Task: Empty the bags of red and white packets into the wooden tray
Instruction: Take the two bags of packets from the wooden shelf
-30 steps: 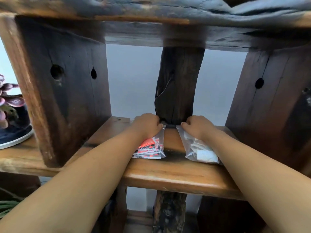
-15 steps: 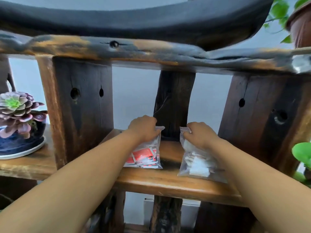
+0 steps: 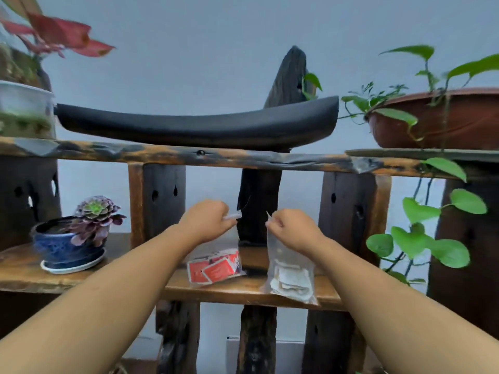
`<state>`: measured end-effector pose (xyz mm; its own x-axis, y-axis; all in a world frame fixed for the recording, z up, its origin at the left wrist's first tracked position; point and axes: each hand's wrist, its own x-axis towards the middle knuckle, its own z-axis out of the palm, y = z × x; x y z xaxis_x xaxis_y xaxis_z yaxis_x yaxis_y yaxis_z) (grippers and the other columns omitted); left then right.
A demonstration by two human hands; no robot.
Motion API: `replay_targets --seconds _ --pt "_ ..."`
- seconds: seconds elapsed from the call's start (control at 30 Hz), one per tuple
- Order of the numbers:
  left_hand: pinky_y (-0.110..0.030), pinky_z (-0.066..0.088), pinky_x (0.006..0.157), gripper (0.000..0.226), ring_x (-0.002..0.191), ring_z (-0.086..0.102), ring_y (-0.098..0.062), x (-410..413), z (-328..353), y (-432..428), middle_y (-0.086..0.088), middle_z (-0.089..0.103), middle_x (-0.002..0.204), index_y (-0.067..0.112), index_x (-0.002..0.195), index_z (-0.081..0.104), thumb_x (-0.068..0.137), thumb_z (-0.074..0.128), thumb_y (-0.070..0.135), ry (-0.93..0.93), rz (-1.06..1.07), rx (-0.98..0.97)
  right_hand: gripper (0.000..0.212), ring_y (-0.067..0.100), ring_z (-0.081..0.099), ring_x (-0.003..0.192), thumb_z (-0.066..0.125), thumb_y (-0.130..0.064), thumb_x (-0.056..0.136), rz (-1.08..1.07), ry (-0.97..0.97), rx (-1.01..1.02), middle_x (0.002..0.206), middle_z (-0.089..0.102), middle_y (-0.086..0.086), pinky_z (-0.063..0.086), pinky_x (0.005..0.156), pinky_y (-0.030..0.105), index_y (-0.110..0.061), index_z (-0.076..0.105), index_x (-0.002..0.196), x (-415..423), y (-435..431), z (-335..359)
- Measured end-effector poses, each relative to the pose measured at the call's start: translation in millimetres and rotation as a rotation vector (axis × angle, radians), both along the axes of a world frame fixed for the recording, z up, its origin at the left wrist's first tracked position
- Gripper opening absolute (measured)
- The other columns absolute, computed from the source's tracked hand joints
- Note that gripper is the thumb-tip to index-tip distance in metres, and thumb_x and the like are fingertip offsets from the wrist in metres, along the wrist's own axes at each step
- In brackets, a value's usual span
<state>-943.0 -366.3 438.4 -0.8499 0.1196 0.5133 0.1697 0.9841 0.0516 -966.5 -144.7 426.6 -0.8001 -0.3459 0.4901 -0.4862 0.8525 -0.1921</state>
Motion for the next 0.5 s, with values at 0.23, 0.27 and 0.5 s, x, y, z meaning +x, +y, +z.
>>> replay_targets --seconds 0.23,0.27,0.5 --pt "-0.027 0.039 0.051 0.041 0.058 0.057 -0.014 85 15 -35 0.0 0.06 0.063 0.02 0.064 0.058 0.084 0.064 0.055 -0.032 0.032 0.081 0.043 0.023 0.052 0.06 0.053 -0.034 0.094 0.111 0.017 -0.134 0.056 0.049 0.0 0.038 0.058 0.035 -0.018 0.041 0.056 65 -33 21" --pt "-0.027 0.038 0.051 0.044 0.057 0.057 -0.015 98 15 -42 0.0 0.06 0.062 0.019 0.063 0.058 0.084 0.064 0.057 -0.033 0.049 0.091 0.043 0.024 0.053 0.06 0.053 -0.034 0.094 0.141 0.019 -0.153 0.056 0.049 0.001 0.038 0.057 0.035 -0.017 0.043 0.055 72 -40 21" --pt "-0.032 0.032 0.052 0.052 0.05 0.046 -0.017 190 -5 -78 -0.002 0.049 0.052 0.016 0.055 0.055 0.081 0.068 0.059 -0.155 0.158 0.179 0.049 0.018 0.041 0.047 0.053 -0.029 0.094 0.417 0.004 -0.224 0.047 0.038 0.0 0.033 0.052 0.036 -0.018 0.038 0.049 123 -94 -5"
